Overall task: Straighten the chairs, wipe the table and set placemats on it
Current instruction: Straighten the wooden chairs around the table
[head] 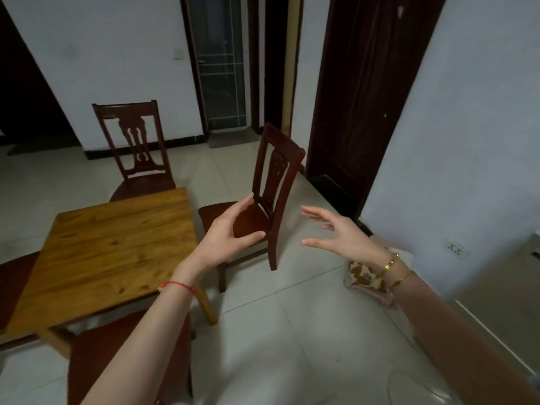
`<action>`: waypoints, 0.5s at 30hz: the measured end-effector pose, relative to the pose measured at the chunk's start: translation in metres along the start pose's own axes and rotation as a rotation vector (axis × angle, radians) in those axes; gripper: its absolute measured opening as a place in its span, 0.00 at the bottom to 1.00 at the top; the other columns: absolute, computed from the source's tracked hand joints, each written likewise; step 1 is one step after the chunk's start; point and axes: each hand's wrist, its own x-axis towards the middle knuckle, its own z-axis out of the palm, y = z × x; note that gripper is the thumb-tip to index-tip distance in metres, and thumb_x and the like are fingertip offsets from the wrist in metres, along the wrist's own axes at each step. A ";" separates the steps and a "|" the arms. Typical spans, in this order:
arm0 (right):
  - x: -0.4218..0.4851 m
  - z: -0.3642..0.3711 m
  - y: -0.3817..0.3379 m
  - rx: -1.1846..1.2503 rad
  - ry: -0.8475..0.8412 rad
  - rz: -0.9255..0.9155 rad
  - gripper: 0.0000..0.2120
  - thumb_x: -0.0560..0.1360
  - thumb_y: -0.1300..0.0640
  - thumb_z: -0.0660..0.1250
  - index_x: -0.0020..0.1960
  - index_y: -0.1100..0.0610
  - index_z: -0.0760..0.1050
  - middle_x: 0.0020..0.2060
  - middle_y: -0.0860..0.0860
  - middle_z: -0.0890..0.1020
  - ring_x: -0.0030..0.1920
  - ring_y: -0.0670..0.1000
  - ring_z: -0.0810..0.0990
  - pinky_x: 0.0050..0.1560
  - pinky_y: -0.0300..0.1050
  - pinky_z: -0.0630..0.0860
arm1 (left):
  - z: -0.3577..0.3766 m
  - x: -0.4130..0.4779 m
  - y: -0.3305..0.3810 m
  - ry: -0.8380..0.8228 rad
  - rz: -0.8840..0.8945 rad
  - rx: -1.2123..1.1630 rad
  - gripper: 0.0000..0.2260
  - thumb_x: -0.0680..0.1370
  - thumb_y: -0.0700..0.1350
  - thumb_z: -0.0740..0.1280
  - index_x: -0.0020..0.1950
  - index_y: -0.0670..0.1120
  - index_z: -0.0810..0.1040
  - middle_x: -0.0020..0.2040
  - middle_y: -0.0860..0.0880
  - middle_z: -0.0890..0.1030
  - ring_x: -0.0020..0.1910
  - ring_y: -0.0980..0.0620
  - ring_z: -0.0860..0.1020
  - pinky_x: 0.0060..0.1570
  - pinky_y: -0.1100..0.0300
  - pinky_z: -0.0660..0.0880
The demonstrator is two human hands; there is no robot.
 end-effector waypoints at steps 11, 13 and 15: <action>0.107 -0.112 0.099 0.027 -0.001 -0.010 0.40 0.67 0.37 0.72 0.74 0.44 0.63 0.70 0.41 0.70 0.69 0.39 0.68 0.73 0.49 0.65 | 0.057 0.170 0.006 0.012 -0.033 -0.003 0.37 0.75 0.54 0.73 0.79 0.59 0.57 0.76 0.59 0.67 0.74 0.62 0.63 0.73 0.62 0.58; 0.133 -0.126 0.117 0.026 -0.032 -0.033 0.40 0.66 0.36 0.72 0.75 0.44 0.63 0.70 0.42 0.70 0.70 0.40 0.67 0.73 0.50 0.65 | 0.065 0.195 0.002 0.030 -0.054 0.004 0.37 0.75 0.55 0.72 0.79 0.59 0.57 0.76 0.59 0.67 0.75 0.61 0.63 0.73 0.60 0.58; 0.160 -0.141 0.136 0.019 -0.069 -0.065 0.40 0.67 0.36 0.72 0.75 0.44 0.63 0.71 0.43 0.70 0.70 0.40 0.67 0.73 0.51 0.65 | 0.075 0.221 -0.002 0.053 -0.077 0.008 0.37 0.75 0.55 0.72 0.79 0.59 0.57 0.76 0.58 0.67 0.75 0.60 0.63 0.74 0.58 0.58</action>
